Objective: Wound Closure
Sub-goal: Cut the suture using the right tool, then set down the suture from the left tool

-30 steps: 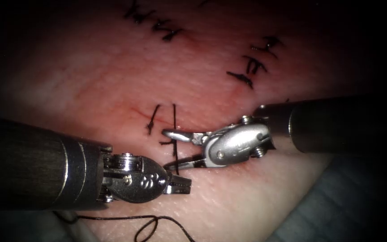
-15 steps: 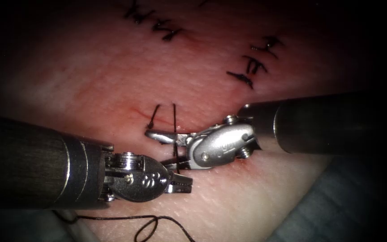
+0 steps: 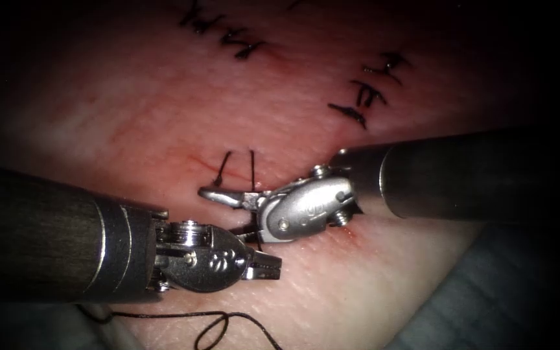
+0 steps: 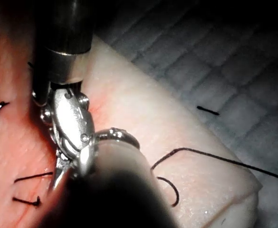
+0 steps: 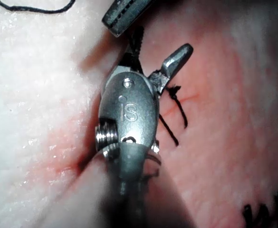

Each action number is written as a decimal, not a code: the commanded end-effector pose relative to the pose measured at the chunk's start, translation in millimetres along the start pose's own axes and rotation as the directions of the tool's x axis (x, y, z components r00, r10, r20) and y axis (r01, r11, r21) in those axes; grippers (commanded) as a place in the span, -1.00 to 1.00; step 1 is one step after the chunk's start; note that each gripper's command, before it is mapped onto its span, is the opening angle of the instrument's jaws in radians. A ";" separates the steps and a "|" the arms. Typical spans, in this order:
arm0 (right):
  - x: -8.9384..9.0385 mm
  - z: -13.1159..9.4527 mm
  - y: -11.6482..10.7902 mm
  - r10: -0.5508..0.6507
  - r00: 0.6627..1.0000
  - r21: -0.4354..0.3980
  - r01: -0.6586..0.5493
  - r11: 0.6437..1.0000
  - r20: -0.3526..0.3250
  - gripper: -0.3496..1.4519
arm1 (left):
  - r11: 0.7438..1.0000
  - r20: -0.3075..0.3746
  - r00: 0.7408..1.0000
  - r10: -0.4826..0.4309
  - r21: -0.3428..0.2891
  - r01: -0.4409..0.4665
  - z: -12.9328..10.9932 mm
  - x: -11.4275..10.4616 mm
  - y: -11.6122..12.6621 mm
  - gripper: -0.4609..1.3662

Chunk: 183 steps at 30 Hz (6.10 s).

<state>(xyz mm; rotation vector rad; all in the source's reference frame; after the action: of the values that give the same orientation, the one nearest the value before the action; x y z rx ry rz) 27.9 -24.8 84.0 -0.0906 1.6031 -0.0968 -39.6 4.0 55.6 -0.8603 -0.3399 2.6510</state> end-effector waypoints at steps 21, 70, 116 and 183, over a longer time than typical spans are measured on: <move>-0.4 -0.5 0.3 0.037 0.997 -0.024 -0.036 0.999 0.073 -1.00 | 1.000 -0.001 1.000 -0.001 -0.005 0.001 -0.2 0.0 0.5 -0.88; -1.0 1.5 0.5 0.045 0.995 -0.090 -0.037 0.995 0.088 0.93 | 1.000 -0.003 1.000 0.003 -0.009 -0.003 -0.5 -0.4 0.8 -0.88; 0.2 -7.6 2.6 0.040 0.990 -0.093 -0.028 0.995 0.137 0.99 | 1.000 -0.005 1.000 0.022 -0.011 -0.022 -3.6 -3.8 0.8 -0.88; 0.7 -20.1 1.8 0.102 0.969 -0.185 -0.060 0.981 0.225 0.91 | 0.946 -0.077 0.944 -0.320 0.027 0.322 1.2 -26.4 -9.3 0.52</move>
<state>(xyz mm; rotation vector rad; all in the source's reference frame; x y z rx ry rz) 7.8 -23.0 83.7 -0.1738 1.3748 0.1223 -17.7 2.5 73.3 -0.8103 -0.3747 2.3114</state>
